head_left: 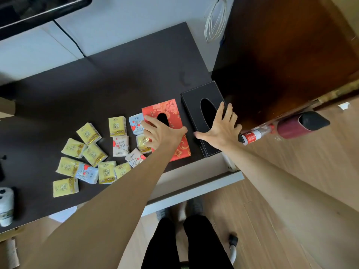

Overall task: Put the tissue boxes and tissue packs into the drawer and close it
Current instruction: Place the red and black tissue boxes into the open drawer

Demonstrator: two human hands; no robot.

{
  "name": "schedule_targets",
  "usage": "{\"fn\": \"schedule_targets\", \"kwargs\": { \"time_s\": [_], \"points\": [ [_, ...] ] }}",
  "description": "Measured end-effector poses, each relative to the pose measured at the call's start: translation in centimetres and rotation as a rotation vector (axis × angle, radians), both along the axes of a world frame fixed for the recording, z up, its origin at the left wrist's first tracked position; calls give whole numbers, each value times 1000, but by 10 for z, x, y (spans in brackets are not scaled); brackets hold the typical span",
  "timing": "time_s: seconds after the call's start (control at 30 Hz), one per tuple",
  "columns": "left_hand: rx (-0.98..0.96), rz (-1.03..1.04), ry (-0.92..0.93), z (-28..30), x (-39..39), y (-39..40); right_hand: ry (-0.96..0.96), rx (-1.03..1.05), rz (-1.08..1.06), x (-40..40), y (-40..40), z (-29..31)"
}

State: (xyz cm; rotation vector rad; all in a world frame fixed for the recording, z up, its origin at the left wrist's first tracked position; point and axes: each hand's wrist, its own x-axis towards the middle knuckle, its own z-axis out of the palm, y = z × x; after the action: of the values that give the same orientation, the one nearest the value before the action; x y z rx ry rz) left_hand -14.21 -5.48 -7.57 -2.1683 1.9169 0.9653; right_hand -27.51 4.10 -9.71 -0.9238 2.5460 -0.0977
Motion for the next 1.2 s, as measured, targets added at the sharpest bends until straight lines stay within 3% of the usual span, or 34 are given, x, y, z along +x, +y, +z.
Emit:
{"fn": "schedule_targets", "kwargs": {
  "time_s": [0.27,0.47,0.9,1.2],
  "points": [
    [-124,-130,144,15,21,20,8,-134,-81,10,13,2],
    [-184,-54,205,17,61,57,-2,-313,-181,26,62,-4],
    [-285,36,175,-6,136,132,-3,-407,-219,75,114,-16],
    [-450,22,125,-38,133,136,50,-528,-178,95,116,-49]
  ]
}}
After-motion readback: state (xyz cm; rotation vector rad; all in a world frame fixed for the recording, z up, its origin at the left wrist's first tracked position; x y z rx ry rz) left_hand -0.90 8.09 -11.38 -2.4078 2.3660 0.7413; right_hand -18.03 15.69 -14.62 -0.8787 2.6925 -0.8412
